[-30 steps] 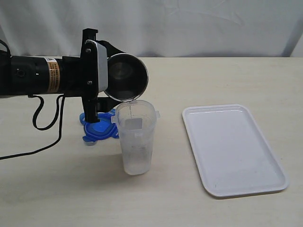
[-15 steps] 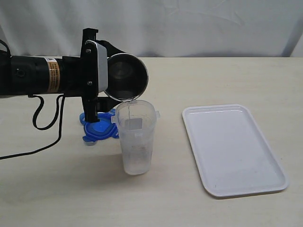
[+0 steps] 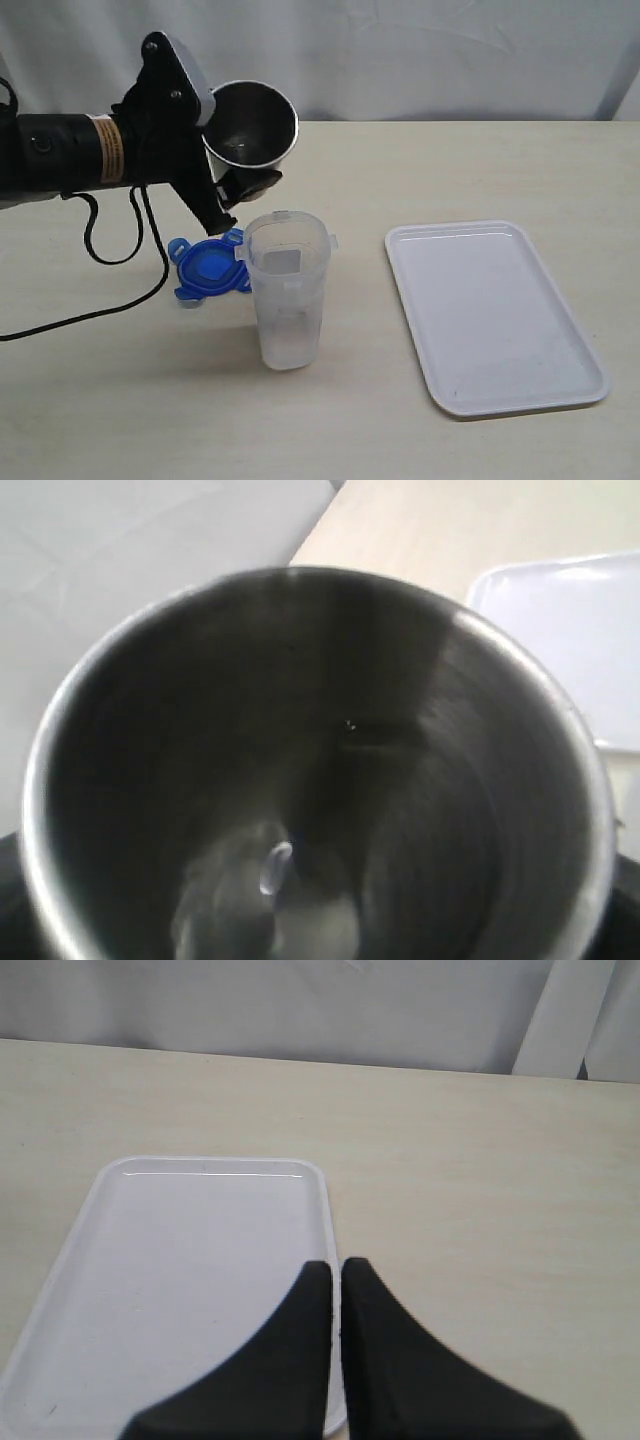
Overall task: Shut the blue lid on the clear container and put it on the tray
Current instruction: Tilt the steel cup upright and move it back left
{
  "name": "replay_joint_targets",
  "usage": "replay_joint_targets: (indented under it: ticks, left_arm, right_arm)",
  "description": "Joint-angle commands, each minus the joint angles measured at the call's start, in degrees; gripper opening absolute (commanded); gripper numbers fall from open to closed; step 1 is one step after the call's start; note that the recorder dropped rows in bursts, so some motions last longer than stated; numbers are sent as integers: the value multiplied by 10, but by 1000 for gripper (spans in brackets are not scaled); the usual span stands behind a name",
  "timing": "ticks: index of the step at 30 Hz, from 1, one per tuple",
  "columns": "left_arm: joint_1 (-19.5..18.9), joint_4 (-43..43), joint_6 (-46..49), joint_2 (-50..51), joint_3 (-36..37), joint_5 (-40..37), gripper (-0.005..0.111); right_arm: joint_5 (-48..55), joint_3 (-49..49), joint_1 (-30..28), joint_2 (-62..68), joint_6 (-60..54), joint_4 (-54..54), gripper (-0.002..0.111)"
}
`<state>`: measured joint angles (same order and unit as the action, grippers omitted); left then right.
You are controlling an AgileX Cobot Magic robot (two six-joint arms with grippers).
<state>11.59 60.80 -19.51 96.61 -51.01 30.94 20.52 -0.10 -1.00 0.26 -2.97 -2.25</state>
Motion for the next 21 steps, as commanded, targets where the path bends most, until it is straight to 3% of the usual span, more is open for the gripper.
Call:
replay_joint_targets:
  ticks: [1,3,5,11,17,21]
  left_arm:
    - [-33,-149,-7,-5,-5,9,0]
    - [-50,-184,-18,-5,-5,8,0]
    - [-80,-178,-75,-1,-20,-15,0]
    - [-123,-178,-164,50,-92,-55,0]
    - [-137,-156,-221,133,-162,-70,0]
    - [-138,-142,-206,194,-193,-1,0]
  right_arm:
    - [0,1,-2,-3,-5,1,4]
    - [0,1,-2,-3,-5,1,4]
    - [0,1,-2,-3,-5,1,4]
    - [0,1,-2,-3,-5,1,4]
    - [0,1,-2,-3,-5,1,4]
    - [0,1,-2,-3,-5,1,4]
